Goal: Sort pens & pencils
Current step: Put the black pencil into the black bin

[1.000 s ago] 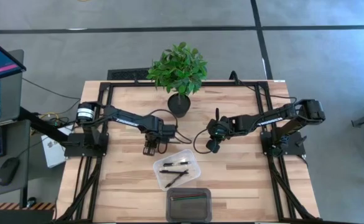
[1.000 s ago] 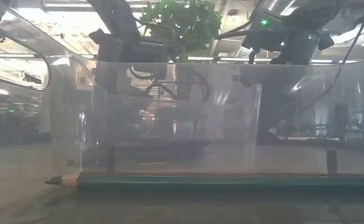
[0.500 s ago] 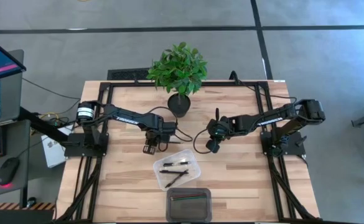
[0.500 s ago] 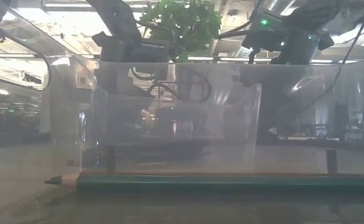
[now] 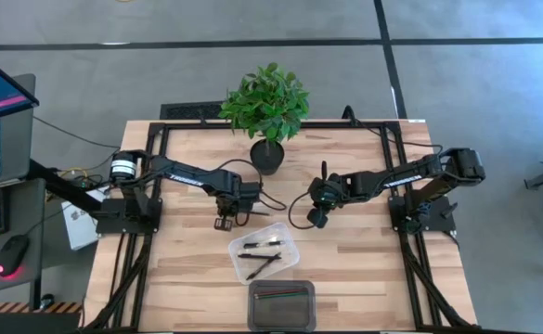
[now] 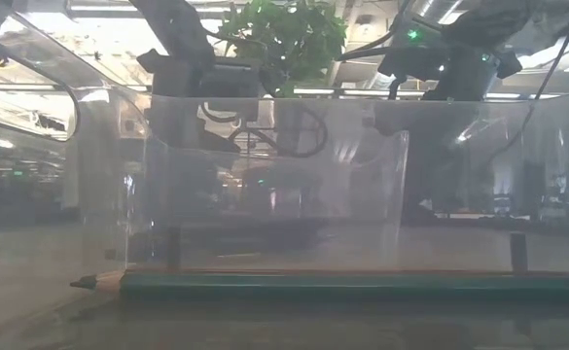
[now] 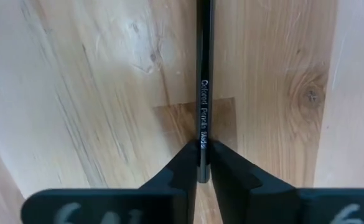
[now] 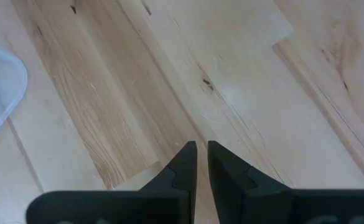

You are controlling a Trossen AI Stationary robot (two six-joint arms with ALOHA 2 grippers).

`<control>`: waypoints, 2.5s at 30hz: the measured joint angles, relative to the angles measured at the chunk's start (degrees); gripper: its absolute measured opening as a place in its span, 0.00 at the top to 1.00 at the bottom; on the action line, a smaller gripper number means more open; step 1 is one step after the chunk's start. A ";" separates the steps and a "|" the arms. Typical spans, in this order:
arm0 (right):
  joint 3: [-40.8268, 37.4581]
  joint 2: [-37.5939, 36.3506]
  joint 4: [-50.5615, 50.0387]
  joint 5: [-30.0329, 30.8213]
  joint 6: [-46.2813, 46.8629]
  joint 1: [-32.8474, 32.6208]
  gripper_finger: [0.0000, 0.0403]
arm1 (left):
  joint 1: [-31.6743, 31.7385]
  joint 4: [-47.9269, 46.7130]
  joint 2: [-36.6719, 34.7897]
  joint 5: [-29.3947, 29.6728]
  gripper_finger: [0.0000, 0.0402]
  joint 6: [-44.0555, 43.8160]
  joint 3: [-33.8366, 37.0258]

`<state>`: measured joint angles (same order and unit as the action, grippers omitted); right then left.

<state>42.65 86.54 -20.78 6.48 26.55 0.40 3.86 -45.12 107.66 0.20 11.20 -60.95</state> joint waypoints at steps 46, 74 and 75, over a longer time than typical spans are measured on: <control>0.00 0.00 0.09 0.00 -0.02 0.00 0.85 | -0.11 -2.10 -4.29 -2.11 1.00 -3.16 -0.51; 0.81 0.00 17.94 -2.00 -5.59 -0.02 0.85 | -0.13 -1.00 -31.84 9.12 1.00 -9.30 -0.74; 1.52 -0.02 18.74 -2.51 -6.66 -0.05 0.85 | -0.13 -0.52 -32.60 9.13 1.00 -9.43 -0.74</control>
<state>44.18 86.52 -2.03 3.97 19.89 0.36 3.73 -45.65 75.05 9.33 1.77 -61.69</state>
